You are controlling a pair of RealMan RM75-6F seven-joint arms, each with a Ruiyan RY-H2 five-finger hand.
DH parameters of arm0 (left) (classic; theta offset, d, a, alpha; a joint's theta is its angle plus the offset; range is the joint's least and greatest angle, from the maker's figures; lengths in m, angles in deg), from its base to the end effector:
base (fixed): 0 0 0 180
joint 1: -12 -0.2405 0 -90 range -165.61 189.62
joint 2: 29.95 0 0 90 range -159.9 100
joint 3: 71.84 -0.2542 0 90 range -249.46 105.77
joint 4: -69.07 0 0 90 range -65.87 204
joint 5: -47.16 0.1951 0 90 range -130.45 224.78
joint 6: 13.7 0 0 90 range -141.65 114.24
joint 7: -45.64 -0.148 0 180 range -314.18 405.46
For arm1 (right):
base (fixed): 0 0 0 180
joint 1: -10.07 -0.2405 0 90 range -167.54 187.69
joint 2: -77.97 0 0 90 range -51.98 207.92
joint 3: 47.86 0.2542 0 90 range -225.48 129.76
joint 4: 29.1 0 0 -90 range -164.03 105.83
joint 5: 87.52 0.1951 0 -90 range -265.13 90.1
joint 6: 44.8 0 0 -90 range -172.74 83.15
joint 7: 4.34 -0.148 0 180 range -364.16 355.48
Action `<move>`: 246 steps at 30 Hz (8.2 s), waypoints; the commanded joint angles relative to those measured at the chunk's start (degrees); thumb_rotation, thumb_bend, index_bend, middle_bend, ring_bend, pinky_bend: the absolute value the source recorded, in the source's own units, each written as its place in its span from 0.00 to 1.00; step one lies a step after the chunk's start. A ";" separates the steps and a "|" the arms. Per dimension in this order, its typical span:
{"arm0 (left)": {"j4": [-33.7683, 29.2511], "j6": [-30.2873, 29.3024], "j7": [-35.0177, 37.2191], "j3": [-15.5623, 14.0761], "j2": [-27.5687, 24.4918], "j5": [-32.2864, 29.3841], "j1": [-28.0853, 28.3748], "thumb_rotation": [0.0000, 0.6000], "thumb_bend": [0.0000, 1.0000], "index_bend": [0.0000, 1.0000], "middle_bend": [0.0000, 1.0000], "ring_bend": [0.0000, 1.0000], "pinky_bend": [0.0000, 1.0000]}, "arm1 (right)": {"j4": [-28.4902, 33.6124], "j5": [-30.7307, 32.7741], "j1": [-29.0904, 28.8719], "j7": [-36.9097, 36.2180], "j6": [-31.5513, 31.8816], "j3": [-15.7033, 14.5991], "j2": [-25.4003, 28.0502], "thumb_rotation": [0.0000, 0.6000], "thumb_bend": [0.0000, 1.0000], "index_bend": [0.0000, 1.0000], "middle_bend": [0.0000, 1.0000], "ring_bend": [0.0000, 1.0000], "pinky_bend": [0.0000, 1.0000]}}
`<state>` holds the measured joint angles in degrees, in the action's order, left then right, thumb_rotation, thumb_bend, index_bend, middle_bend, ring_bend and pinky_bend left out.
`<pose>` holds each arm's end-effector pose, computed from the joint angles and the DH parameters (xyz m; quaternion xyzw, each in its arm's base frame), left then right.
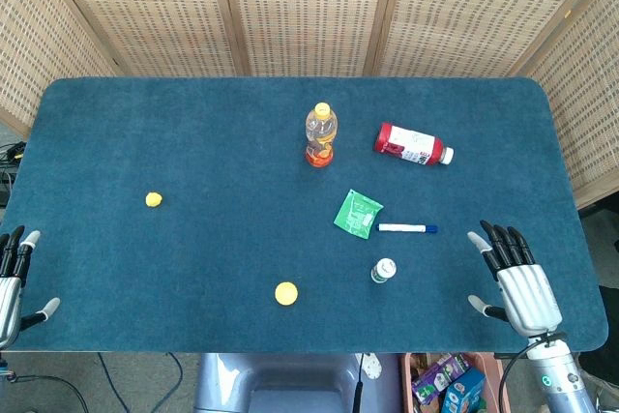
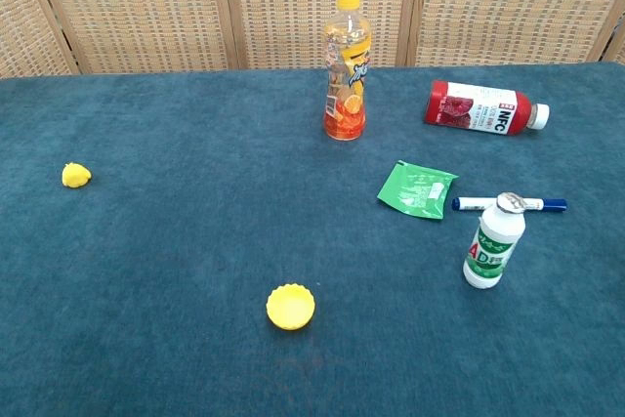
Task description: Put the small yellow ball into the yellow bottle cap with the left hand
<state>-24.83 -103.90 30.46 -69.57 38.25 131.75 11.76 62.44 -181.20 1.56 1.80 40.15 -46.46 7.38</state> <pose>-0.3075 0.1537 0.1596 -0.5859 -0.3497 -0.3243 0.6552 -0.2677 -0.1939 0.1274 0.6521 -0.3391 0.4212 0.5314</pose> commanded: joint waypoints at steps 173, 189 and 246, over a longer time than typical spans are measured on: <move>41.07 42.03 1.98 9.39 23.87 -20.09 39.34 1.00 0.24 0.57 0.00 0.00 0.00 | -10.33 12.11 -2.27 -2.35 -7.40 3.45 -4.61 1.00 0.00 0.00 0.00 0.00 0.00; 21.27 38.67 -3.65 8.85 18.11 -15.97 41.42 1.00 0.24 0.57 0.00 0.00 0.00 | -10.21 12.28 -2.27 -3.31 -7.42 3.71 -4.26 1.00 0.00 0.00 0.00 0.00 0.00; -0.15 41.06 -18.83 0.02 23.58 -13.64 49.30 1.00 0.24 0.57 0.00 0.00 0.00 | -11.88 15.29 -1.48 -8.16 -7.74 5.61 -2.93 1.00 0.00 0.00 0.00 0.00 0.00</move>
<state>-25.10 -62.85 11.64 -69.56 61.70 118.18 60.98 50.57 -165.92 0.07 -6.34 32.40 -40.86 4.45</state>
